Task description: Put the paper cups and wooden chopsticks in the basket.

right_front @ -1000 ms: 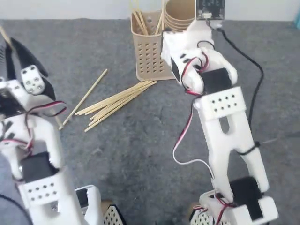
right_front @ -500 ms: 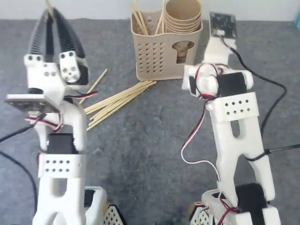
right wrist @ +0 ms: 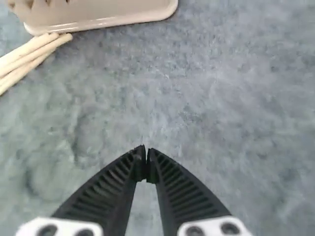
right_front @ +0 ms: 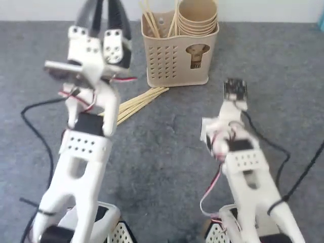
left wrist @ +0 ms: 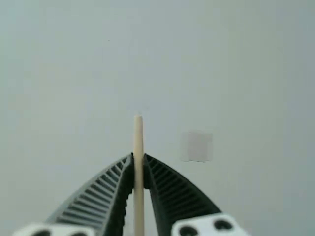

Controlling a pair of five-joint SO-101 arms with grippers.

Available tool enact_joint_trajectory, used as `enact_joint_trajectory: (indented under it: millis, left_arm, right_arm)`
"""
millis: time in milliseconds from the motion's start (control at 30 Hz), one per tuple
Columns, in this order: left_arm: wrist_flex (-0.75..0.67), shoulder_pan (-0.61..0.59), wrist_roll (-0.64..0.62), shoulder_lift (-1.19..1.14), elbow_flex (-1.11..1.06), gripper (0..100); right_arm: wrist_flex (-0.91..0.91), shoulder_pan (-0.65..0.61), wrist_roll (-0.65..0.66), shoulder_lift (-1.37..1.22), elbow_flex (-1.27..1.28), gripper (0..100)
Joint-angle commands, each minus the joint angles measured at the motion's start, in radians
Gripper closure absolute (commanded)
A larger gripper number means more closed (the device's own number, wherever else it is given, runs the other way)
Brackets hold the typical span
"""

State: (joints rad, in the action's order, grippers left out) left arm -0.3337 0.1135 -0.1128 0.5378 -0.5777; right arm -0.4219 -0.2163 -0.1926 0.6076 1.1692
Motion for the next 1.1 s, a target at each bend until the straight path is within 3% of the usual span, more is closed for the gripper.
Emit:
enact_joint_trajectory:
  millis: [0,133,500,967,1067]
  left_arm:
    - [-0.028,0.071,-0.003,-0.106,0.213,99]
    - [-0.023,0.104,-0.003,-0.261,0.403,99]
    - [-0.021,0.089,-0.005,-0.732,0.928,99]
    - [-0.02,-0.002,-0.011,-1.134,1.199,99]
    - [0.064,-0.011,-0.006,-1.128,1.207,99]
  right_arm:
    - [0.275,-0.01,0.057,0.082,0.126,98.7]
    - [0.314,-0.067,0.087,0.084,0.163,98.7]
    - [0.315,-0.07,0.112,0.084,0.166,98.7]
    - [0.315,-0.067,0.114,0.084,0.161,98.7]
    - [0.315,-0.067,0.114,0.084,0.161,98.7]
